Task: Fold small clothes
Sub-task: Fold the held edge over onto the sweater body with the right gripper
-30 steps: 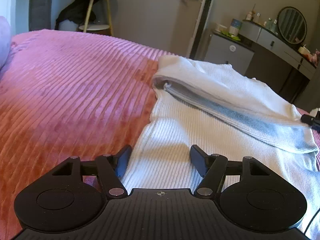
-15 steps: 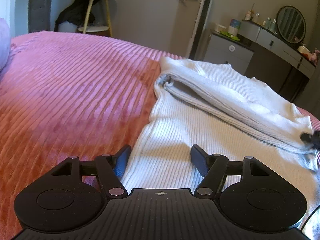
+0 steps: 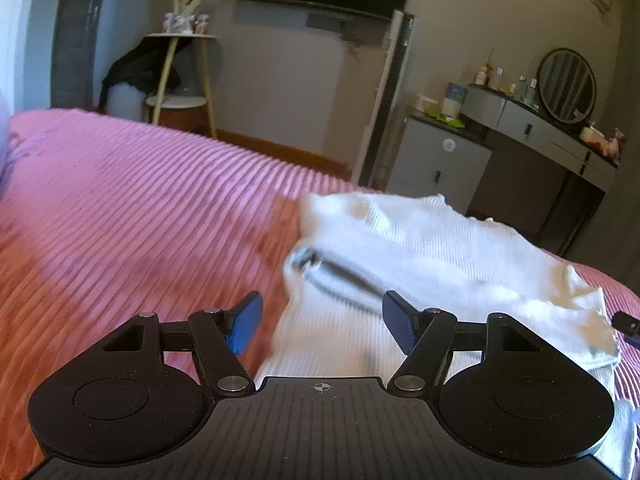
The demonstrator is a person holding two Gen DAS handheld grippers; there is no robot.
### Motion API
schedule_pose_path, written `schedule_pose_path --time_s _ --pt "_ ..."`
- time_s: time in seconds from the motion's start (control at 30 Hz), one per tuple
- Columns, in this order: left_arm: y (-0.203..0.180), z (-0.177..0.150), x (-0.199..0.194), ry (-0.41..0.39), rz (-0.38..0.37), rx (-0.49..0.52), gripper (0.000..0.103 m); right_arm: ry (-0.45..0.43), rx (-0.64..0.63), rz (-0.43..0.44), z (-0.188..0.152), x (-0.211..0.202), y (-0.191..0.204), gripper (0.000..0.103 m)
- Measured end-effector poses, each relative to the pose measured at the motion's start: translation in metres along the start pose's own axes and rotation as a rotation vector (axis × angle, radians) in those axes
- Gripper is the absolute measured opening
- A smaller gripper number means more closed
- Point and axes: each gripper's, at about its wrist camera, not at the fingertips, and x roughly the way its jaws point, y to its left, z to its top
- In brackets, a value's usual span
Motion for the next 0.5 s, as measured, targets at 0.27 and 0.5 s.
schedule_pose_path --time_s 0.27,0.5 --pt "-0.024 0.033 0.048 -0.012 0.0 0.095 0.072 0.073 0.008 0.004 -0.012 0.037 -0.027 0.003" --pt "-0.029 0.043 0.106 0.106 0.034 0.126 0.072 0.086 0.016 0.009 -0.014 0.044 -0.03 0.002"
